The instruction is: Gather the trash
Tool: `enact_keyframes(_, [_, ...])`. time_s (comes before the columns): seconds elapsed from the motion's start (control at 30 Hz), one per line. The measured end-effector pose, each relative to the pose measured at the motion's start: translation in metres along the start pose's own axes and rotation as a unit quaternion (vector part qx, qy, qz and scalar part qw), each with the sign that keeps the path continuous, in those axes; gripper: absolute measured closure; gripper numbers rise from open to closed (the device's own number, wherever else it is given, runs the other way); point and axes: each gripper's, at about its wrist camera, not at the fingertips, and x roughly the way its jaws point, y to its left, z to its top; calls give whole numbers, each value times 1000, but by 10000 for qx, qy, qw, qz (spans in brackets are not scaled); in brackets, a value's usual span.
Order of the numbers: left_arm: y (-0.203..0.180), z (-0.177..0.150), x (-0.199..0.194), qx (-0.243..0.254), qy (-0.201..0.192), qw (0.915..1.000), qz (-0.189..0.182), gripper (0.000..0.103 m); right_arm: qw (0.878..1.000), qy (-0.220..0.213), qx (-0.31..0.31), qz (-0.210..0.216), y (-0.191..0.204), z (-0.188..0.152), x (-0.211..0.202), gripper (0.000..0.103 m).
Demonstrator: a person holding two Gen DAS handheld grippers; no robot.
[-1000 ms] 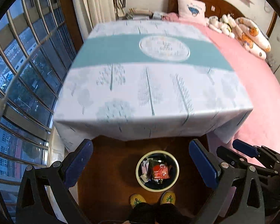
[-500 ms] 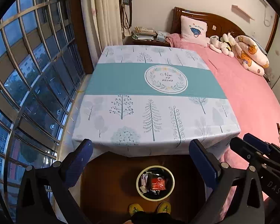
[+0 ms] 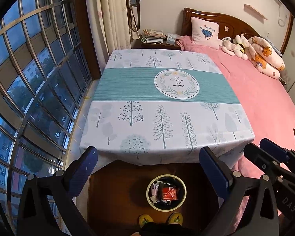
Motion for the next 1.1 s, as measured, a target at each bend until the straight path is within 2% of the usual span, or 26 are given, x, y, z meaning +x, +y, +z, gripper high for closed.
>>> enact_keyframes(1.1, [-15,-2,-1,130,33,9999,78,1,9998,-28,-56,-209,-7,-3,-5,50])
